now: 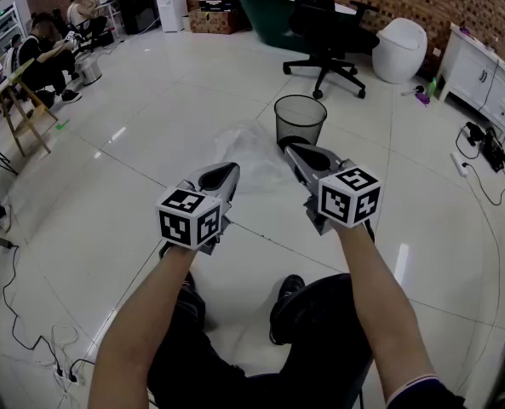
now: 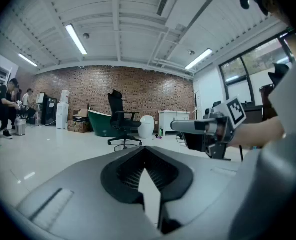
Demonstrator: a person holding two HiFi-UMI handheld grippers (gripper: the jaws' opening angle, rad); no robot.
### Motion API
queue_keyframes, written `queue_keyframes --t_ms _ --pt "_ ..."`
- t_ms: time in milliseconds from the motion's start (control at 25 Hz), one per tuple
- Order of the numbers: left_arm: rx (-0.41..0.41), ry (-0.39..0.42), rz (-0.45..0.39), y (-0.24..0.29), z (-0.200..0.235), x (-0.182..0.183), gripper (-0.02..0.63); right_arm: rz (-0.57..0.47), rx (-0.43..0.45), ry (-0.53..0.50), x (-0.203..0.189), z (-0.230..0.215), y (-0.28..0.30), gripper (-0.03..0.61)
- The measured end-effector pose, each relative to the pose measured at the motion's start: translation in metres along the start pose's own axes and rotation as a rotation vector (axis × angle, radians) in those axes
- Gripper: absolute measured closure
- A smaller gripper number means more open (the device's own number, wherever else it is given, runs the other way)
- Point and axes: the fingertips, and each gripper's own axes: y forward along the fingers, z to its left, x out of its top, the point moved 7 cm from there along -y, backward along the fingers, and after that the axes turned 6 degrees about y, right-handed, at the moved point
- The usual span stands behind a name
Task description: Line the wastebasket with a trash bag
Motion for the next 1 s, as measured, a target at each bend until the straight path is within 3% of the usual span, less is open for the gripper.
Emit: queue_keyframes --t_ms 160,520,1000 --pt "-0.003 0.033 0.003 0.002 0.009 0.001 0.603 0.0 -0.031 -0.065 0.008 -0.004 -0.002 0.577" --pt "-0.008 0.043 0.038 0.033 0.034 -0.008 0.603 0.025 -0.097 -0.098 0.003 -0.041 0.005 0.577" --pt "-0.019 0.042 0.065 0.076 0.082 -0.03 0.603 0.126 -0.081 -0.14 -0.016 -0.081 0.044 0.577"
